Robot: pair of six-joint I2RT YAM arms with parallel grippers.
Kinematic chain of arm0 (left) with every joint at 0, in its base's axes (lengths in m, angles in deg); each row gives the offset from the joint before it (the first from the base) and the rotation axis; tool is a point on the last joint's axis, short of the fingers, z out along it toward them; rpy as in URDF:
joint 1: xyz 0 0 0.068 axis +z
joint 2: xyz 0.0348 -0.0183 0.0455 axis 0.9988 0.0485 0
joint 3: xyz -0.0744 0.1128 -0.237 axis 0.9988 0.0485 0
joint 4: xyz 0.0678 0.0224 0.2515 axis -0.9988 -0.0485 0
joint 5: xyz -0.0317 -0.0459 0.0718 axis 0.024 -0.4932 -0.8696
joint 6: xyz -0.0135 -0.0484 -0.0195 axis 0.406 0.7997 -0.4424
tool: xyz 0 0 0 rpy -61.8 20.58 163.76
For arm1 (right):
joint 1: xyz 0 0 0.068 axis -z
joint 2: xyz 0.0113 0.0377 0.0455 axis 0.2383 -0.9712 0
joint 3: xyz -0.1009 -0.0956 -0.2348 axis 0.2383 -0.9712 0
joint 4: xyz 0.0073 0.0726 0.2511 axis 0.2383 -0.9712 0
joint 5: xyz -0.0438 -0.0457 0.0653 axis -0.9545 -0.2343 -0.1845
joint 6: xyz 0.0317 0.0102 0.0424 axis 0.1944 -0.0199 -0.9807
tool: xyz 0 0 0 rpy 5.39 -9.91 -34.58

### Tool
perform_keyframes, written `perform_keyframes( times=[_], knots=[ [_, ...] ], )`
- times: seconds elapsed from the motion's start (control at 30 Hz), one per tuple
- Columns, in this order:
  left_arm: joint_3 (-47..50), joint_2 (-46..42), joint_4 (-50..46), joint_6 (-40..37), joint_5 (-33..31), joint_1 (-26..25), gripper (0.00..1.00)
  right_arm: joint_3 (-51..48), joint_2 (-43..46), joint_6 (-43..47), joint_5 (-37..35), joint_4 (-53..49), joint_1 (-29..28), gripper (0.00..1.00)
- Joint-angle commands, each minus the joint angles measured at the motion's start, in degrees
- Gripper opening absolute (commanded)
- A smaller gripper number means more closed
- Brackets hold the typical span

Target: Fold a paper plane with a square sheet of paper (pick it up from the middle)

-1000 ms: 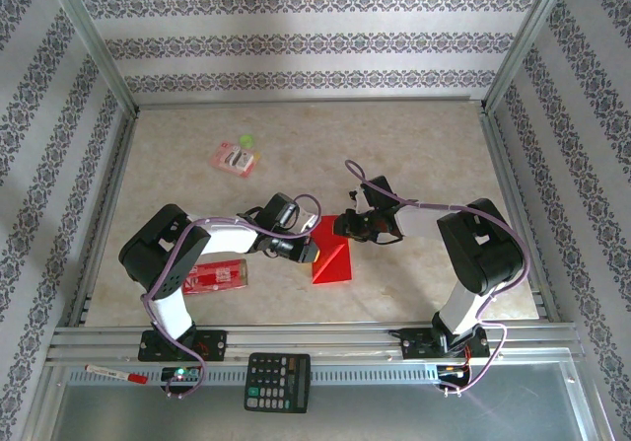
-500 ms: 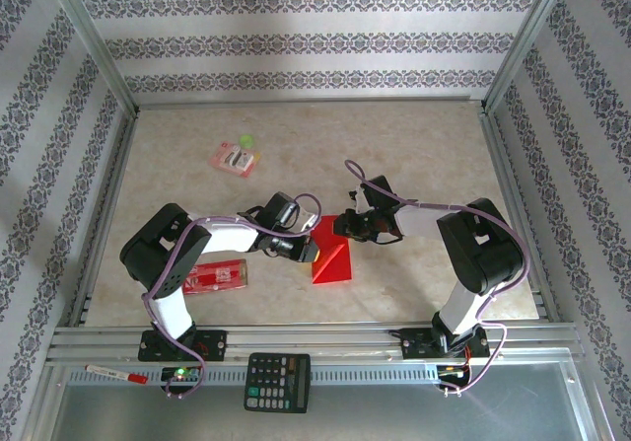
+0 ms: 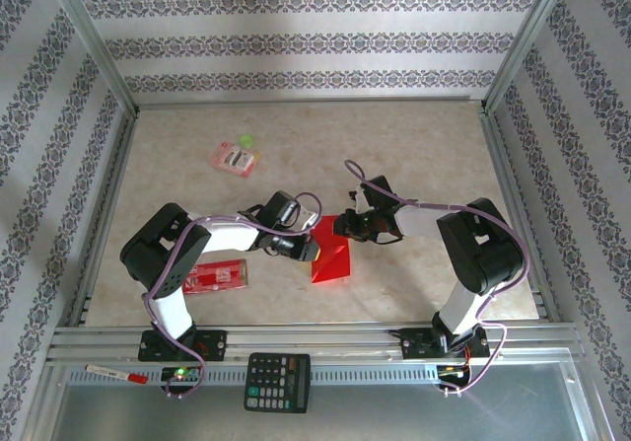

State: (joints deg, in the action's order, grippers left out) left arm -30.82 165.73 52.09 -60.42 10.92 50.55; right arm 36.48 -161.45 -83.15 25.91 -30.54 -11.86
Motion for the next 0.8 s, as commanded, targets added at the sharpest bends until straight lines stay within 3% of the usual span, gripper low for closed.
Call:
perform_keyframes(
  times=[0.0, 0.77],
  knots=[
    [-1.4, 0.4, -1.9, 0.3, 0.3, 0.8, 0.01, -1.1, -2.4, 0.9, -0.7, -3.5, -0.5, 0.27],
    [0.9, 0.9, -2.1, 0.2, -0.9, 0.8, 0.01, -1.2, -2.6, 0.8, -0.7, -3.4, -0.6, 0.27]
  ],
)
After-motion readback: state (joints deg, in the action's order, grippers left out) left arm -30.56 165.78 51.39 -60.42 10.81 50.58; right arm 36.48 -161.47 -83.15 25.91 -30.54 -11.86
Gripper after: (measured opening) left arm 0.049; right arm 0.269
